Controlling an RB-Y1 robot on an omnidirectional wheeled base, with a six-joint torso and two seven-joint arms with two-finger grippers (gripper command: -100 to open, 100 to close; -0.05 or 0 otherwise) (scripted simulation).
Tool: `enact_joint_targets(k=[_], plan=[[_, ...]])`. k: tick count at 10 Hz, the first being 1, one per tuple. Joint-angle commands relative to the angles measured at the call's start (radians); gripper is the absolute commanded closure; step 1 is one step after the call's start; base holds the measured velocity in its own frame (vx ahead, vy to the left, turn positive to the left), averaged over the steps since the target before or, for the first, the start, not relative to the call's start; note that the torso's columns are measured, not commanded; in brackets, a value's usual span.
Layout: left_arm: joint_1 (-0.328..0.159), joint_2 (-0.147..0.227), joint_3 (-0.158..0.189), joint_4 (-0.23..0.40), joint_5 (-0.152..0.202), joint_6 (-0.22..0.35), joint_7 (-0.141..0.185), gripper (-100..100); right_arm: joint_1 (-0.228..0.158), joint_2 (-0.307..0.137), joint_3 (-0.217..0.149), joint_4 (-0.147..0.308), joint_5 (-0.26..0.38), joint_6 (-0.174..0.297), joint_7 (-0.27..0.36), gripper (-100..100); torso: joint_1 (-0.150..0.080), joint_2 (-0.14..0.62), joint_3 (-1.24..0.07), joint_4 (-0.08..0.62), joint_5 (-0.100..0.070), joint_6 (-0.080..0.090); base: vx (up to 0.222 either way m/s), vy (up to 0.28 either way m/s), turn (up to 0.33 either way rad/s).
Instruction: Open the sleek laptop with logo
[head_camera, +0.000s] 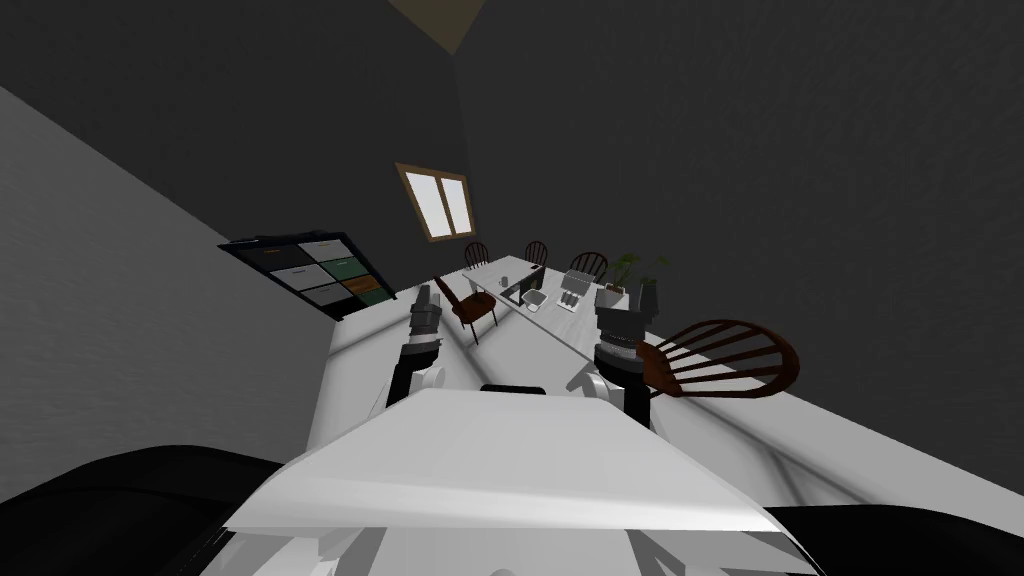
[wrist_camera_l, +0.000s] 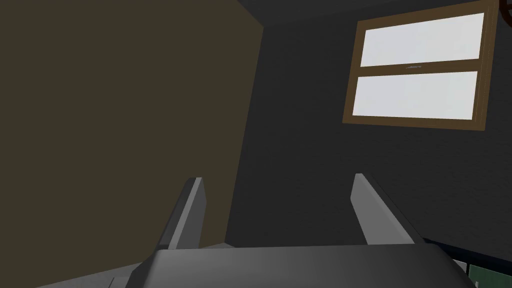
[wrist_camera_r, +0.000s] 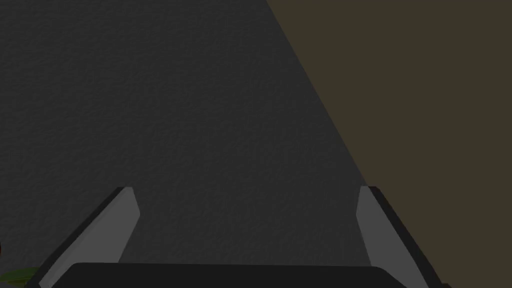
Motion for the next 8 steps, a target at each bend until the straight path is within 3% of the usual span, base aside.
enact_joint_targets(k=[1,8], plan=[[0.0,0.0,0.0,0.0,0.0,0.0,0.0,0,0.0,0.0,0.0,0.0,0.0,0.0,0.0,0,0.0,0.04,-0.082,0.041,0.0,0.0,0.0,0.0,0.0],[0.0,0.0,0.0,0.0,0.0,0.0,0.0,0,0.0,0.0,0.0,0.0,0.0,0.0,0.0,0,0.0,0.544,-1.087,0.544,0.0,0.0,0.0,0.0,0.0]])
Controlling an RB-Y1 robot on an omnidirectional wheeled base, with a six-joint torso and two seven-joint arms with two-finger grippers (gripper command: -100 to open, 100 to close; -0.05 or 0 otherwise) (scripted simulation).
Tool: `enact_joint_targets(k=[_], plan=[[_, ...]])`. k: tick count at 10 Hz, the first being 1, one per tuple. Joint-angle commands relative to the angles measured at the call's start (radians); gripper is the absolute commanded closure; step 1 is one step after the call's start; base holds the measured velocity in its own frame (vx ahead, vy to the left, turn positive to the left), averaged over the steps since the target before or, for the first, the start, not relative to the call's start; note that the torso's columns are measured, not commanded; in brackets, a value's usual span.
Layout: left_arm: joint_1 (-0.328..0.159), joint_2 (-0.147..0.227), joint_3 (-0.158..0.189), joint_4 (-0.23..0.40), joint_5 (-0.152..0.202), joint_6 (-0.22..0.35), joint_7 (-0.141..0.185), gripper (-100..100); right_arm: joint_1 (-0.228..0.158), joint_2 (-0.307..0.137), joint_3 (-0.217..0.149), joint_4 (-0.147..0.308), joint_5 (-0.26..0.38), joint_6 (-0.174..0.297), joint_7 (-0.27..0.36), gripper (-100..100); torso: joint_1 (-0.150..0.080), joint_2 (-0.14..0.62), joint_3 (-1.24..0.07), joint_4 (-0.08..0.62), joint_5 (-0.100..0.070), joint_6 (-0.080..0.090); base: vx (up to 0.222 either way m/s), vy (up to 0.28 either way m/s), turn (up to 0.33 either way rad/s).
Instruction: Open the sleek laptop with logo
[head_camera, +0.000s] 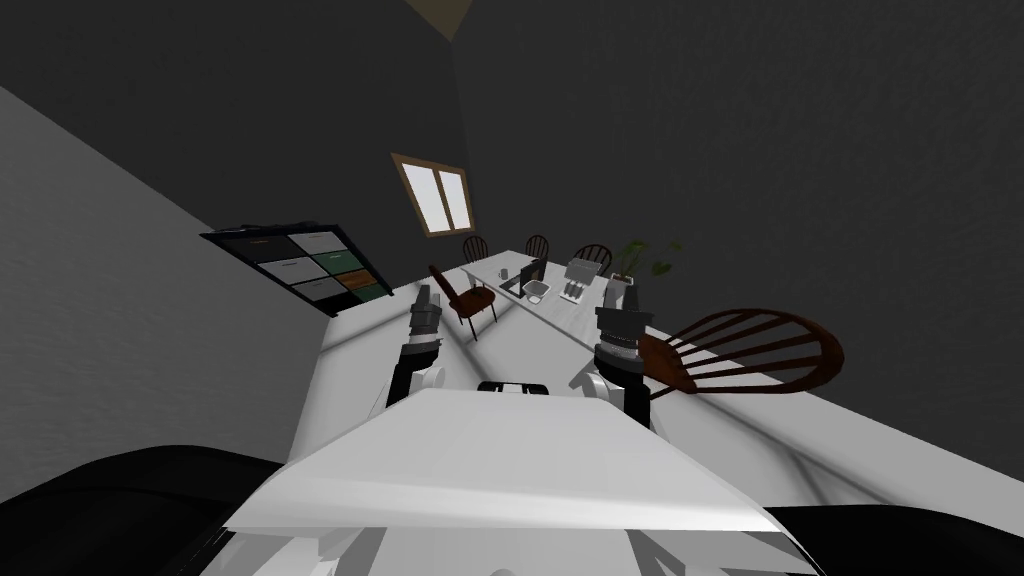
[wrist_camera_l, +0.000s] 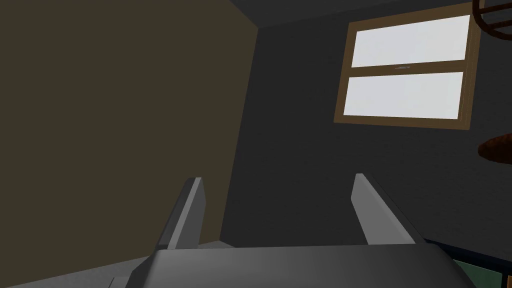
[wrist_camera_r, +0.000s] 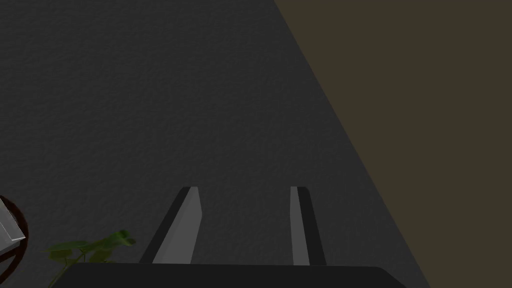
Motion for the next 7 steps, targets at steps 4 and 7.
enact_joint_targets(k=[4,7], plan=[[-0.012,0.082,-0.006,-0.005,-0.005,0.039,0.01,-100,0.0,0.0,0.0,0.0,0.0,0.0,0.0,0,0.0,0.189,-0.385,0.19,0.0,0.0,0.023,-0.001,-0.056],[-0.027,0.132,-0.015,-0.013,-0.011,0.087,0.023,-100,0.0,0.0,0.0,0.0,0.0,0.0,0.0,0,0.0,0.194,-0.389,0.194,0.0,0.0,0.048,0.006,-0.112]])
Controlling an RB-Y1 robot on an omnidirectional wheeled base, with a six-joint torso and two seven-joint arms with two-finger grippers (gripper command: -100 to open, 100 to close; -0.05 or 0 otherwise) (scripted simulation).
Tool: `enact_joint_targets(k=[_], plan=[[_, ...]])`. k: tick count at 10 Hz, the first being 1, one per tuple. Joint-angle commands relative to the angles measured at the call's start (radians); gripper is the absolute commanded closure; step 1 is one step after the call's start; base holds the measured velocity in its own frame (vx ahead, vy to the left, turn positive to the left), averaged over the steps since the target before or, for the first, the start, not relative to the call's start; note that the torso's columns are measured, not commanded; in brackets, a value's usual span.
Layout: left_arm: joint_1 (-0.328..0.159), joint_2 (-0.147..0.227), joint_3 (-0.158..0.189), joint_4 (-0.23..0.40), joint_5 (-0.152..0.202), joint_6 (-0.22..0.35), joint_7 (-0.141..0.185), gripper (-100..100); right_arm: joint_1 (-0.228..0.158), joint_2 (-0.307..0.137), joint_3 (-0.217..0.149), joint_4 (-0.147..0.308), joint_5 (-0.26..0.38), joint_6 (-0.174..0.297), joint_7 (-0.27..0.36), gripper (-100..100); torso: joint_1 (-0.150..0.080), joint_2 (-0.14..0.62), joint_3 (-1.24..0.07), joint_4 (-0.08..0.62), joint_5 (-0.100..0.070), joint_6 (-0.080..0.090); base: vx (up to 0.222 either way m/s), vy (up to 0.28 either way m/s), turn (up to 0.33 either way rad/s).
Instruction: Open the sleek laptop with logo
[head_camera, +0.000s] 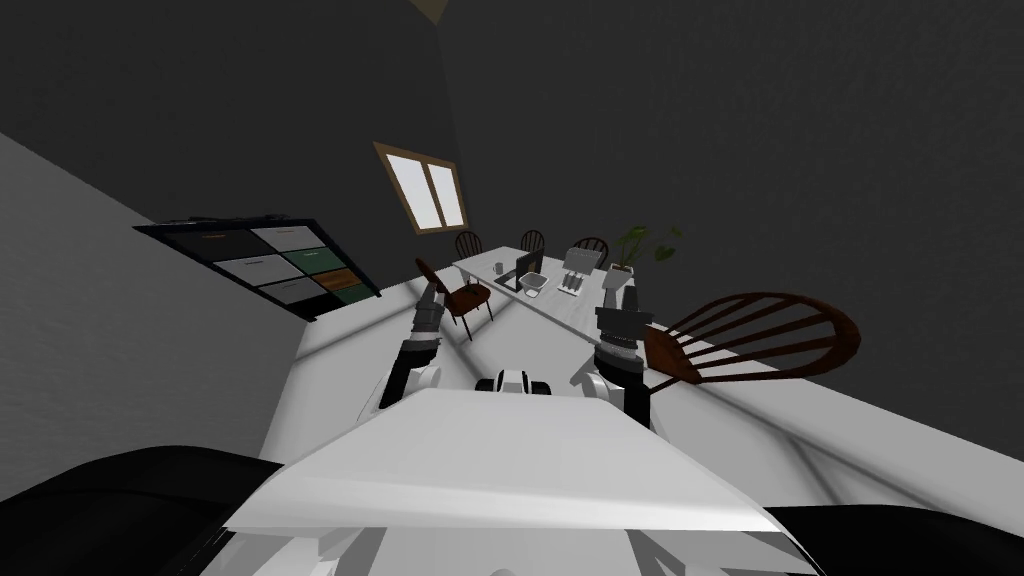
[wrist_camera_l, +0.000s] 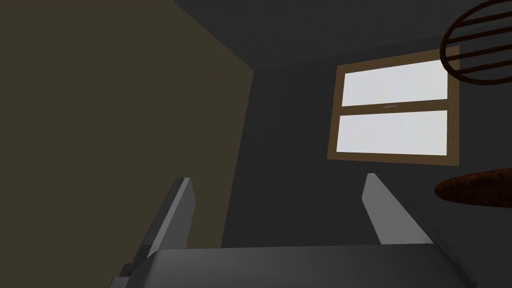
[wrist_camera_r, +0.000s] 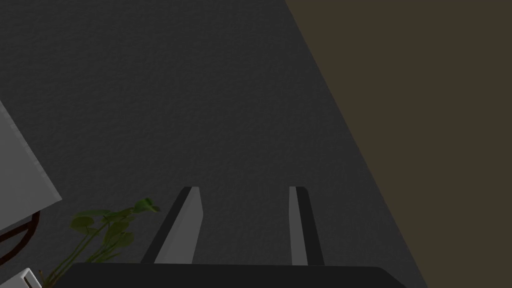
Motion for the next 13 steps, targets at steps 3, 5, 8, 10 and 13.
enact_joint_targets(k=[3,5,8,10,13], plan=[[-0.028,0.061,-0.015,-0.014,-0.011,0.088,0.023,-100,0.0,0.0,0.0,0.0,0.0,0.0,0.0,0,-0.001,0.0,0.0,0.0,0.0,0.0,0.064,-0.001,-0.107],[-0.041,0.081,-0.023,-0.023,-0.016,0.133,0.035,-100,0.0,0.0,0.0,0.0,0.0,0.0,0.0,0,0.0,0.0,0.0,0.0,0.0,0.0,0.069,0.008,-0.157],[-0.063,0.107,-0.035,-0.04,-0.025,0.206,0.055,-100,0.0,0.0,0.0,0.0,0.0,0.0,0.0,0,-0.001,0.001,0.0,0.0,0.0,0.0,0.073,0.011,-0.15],[-0.079,0.127,-0.044,-0.051,-0.032,0.258,0.068,-100,0.0,0.0,0.0,0.0,0.0,0.0,0.0,0,0.0,0.0,0.0,0.0,0.0,0.0,0.086,0.014,-0.17],[-0.104,0.164,-0.057,-0.066,-0.042,0.341,0.09,-100,0.0,0.0,0.0,0.0,0.0,0.0,0.0,0,0.0,0.001,0.0,0.0,0.0,0.0,0.082,0.022,-0.174]])
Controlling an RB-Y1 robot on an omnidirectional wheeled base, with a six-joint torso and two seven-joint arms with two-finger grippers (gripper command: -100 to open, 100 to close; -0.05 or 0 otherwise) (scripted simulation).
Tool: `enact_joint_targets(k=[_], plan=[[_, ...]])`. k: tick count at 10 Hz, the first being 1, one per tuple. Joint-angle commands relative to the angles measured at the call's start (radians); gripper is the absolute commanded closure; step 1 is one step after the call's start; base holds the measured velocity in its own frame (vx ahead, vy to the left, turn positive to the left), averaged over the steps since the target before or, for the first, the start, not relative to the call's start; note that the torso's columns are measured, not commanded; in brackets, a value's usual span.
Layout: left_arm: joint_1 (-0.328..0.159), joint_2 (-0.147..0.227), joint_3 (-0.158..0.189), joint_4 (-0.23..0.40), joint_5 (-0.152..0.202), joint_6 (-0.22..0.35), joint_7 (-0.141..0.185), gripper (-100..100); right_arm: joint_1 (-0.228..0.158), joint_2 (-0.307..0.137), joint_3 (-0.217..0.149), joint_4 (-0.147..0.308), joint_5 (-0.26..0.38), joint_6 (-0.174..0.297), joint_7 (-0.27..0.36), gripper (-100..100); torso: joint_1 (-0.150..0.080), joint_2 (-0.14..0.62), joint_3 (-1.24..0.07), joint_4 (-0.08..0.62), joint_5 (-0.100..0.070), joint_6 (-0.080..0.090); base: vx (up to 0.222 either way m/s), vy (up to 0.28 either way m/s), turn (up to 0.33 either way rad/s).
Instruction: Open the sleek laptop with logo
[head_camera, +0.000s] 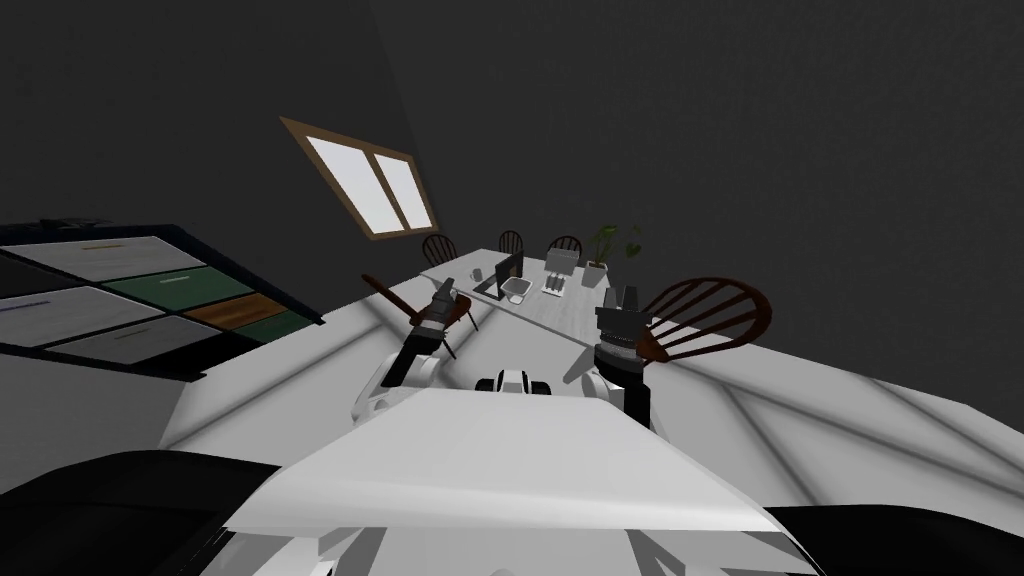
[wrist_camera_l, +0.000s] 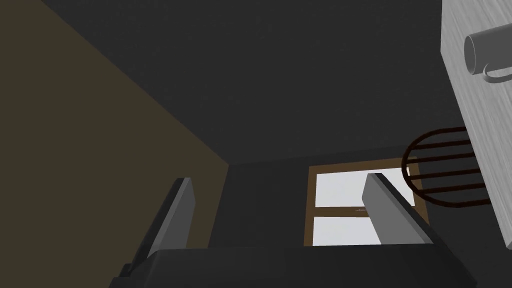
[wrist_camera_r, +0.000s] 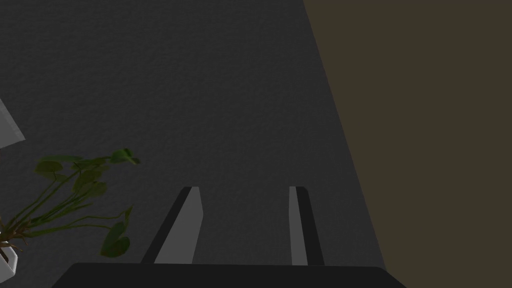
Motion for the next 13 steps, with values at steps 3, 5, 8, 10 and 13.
enact_joint_targets(k=[3,5,8,10,13], plan=[[-0.039,0.067,-0.021,-0.018,-0.015,0.13,0.037,-100,0.0,0.0,0.0,0.0,0.0,0.0,0.0,0,0.0,0.0,0.0,0.0,0.0,0.0,0.082,0.024,-0.181],[-0.057,0.1,-0.03,-0.024,-0.022,0.191,0.052,-100,0.0,0.0,0.0,0.0,0.0,0.0,0.0,0,0.0,-0.001,0.0,0.0,0.0,0.0,0.09,0.029,-0.181],[-0.085,0.152,-0.045,-0.029,-0.032,0.276,0.075,-100,0.0,0.0,0.0,0.0,0.0,0.0,0.0,0,0.0,0.0,0.0,0.0,0.0,0.0,0.086,0.032,-0.171],[-0.103,0.187,-0.053,-0.033,-0.039,0.33,0.09,-100,0.0,0.0,0.0,0.0,0.0,0.0,0.0,0,0.0,0.0,0.0,0.0,0.0,0.0,0.068,0.031,-0.157],[-0.126,0.237,-0.066,-0.038,-0.048,0.404,0.109,-100,0.0,0.0,0.0,0.0,0.0,0.0,0.0,0,0.0,-0.001,0.0,0.0,0.0,0.0,0.074,0.036,-0.16]])
